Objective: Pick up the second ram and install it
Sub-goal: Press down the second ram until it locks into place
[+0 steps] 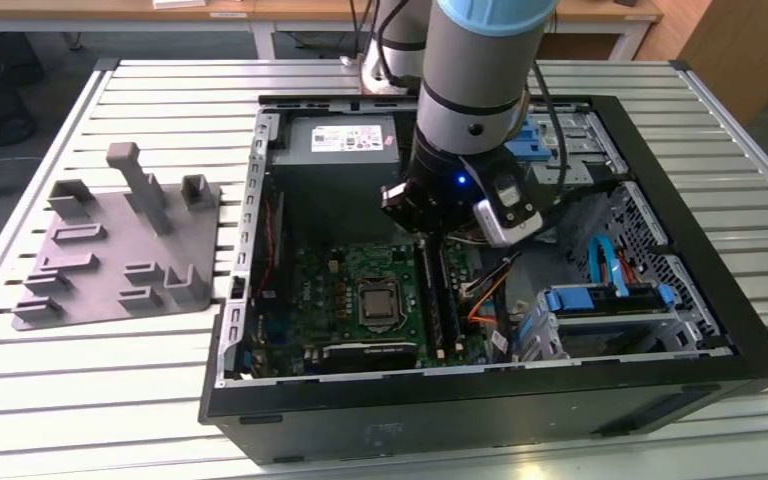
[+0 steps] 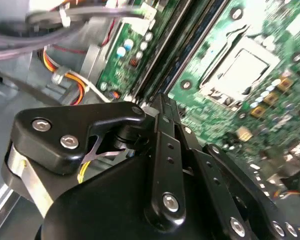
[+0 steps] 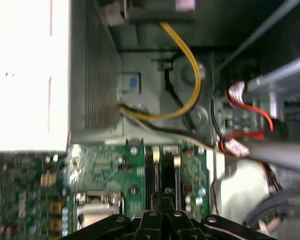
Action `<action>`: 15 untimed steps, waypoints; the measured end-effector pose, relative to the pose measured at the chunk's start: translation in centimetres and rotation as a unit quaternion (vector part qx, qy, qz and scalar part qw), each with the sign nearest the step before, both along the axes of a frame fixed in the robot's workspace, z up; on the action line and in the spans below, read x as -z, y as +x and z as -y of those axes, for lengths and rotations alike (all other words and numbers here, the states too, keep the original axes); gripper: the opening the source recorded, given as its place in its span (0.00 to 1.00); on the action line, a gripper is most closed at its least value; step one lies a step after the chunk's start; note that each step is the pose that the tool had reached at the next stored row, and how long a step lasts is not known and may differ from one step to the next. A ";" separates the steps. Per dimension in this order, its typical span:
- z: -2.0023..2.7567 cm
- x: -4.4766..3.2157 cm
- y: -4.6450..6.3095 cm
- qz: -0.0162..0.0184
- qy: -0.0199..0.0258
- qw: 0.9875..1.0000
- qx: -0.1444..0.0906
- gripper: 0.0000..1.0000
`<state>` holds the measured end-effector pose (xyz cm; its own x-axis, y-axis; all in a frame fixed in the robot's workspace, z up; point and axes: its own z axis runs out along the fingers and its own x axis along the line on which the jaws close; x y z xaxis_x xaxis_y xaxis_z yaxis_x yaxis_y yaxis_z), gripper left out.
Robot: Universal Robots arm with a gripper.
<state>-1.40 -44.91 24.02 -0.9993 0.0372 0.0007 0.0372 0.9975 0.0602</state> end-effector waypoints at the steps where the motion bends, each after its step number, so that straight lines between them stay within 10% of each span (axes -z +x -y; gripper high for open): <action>1: -0.37 0.18 0.0 0.000 0.000 1.000 0.000 0.10; 15: -0.68 2.49 -0.3 0.000 -0.001 1.000 0.000 0.10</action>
